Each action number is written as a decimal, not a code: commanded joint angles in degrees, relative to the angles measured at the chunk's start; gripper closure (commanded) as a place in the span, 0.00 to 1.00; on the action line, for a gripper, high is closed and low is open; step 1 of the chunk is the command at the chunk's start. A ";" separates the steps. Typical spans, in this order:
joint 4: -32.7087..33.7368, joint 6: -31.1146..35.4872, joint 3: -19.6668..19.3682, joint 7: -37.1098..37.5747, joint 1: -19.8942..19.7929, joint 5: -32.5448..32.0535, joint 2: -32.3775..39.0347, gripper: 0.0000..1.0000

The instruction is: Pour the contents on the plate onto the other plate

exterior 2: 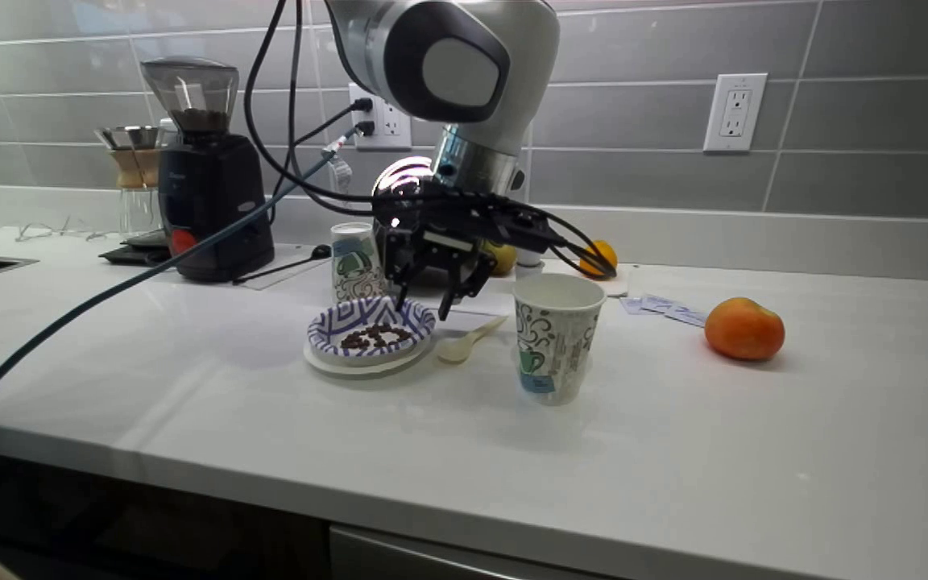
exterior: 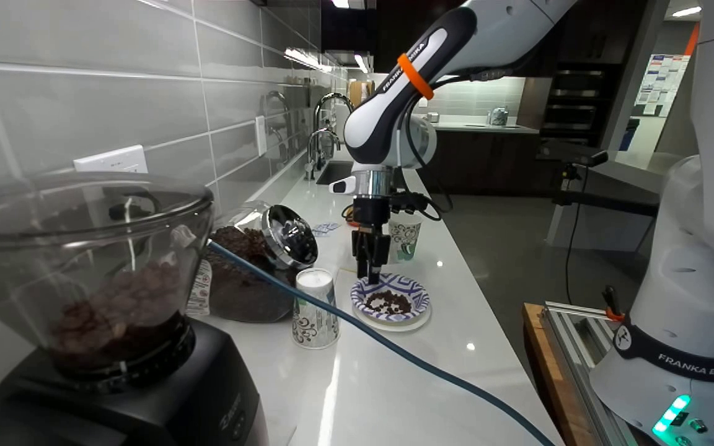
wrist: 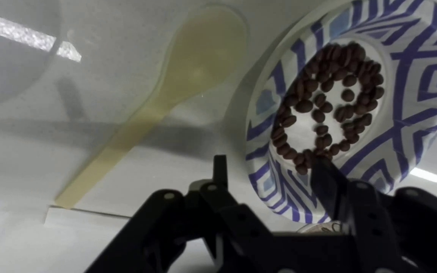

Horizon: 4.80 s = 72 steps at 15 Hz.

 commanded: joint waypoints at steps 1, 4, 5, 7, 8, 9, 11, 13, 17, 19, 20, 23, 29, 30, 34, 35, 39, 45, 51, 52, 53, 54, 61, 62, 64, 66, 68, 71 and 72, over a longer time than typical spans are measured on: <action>1.73 0.05 1.43 -0.15 -1.47 -2.07 2.27 0.54; 1.96 -0.07 1.70 0.33 -1.69 -3.07 2.97 0.81; 2.07 -0.24 1.77 0.45 -1.76 -3.42 3.04 0.84; 2.14 -0.32 1.84 0.70 -1.93 -3.92 3.14 0.86; 2.13 -0.43 1.88 0.79 -2.01 -4.03 3.18 0.85; 2.09 -0.41 1.90 0.86 -2.03 -4.13 3.11 0.88; 2.02 -0.55 1.90 0.99 -2.09 -4.26 2.91 0.96; 1.97 -1.06 1.97 1.09 -2.17 -4.13 2.33 0.98; 2.24 -2.48 1.93 1.09 -2.58 -3.95 1.94 0.98; 2.52 -4.21 1.94 0.75 -2.96 -3.54 1.61 0.98; 2.67 -4.88 1.94 0.63 -3.10 -3.37 1.43 0.98; 3.39 -6.42 1.76 0.43 -3.44 -3.35 1.03 0.98; 4.37 -8.98 1.51 0.40 -4.08 -3.09 0.77 0.98; 4.69 -9.79 1.52 0.25 -4.26 -2.78 0.83 0.98; 5.69 -12.39 1.35 0.10 -4.73 -2.64 0.80 0.98; 5.92 -12.85 1.29 0.14 -4.82 -2.61 0.73 0.98; 6.69 -13.78 1.15 0.35 -5.07 -2.58 1.06 0.98; 6.42 -11.01 1.37 0.35 -4.85 -2.34 2.61 0.98; 5.39 -6.91 2.21 0.06 -4.91 -1.35 4.12 0.98; 5.33 -6.62 2.39 -0.01 -5.00 -1.00 4.33 0.98; 5.24 -6.29 2.57 -0.12 -5.07 -0.76 4.46 0.98; 5.19 -6.18 2.69 -0.13 -5.12 -0.70 4.55 0.98; 3.93 -3.89 3.14 0.32 -4.93 -0.89 3.39 0.33; 3.68 -3.67 3.17 0.66 -4.86 -0.93 3.22 0.32; 2.63 -2.55 3.20 2.01 -4.56 -1.03 2.34 0.31; 1.34 -2.09 3.17 4.29 -4.19 -1.34 1.10 0.38; -0.06 -2.35 3.23 6.71 -3.87 -1.34 -0.32 0.40; -1.44 -2.21 3.16 8.87 -3.43 -1.85 -2.28 0.43; -1.63 -1.99 2.99 9.51 -3.37 -1.86 -2.80 0.53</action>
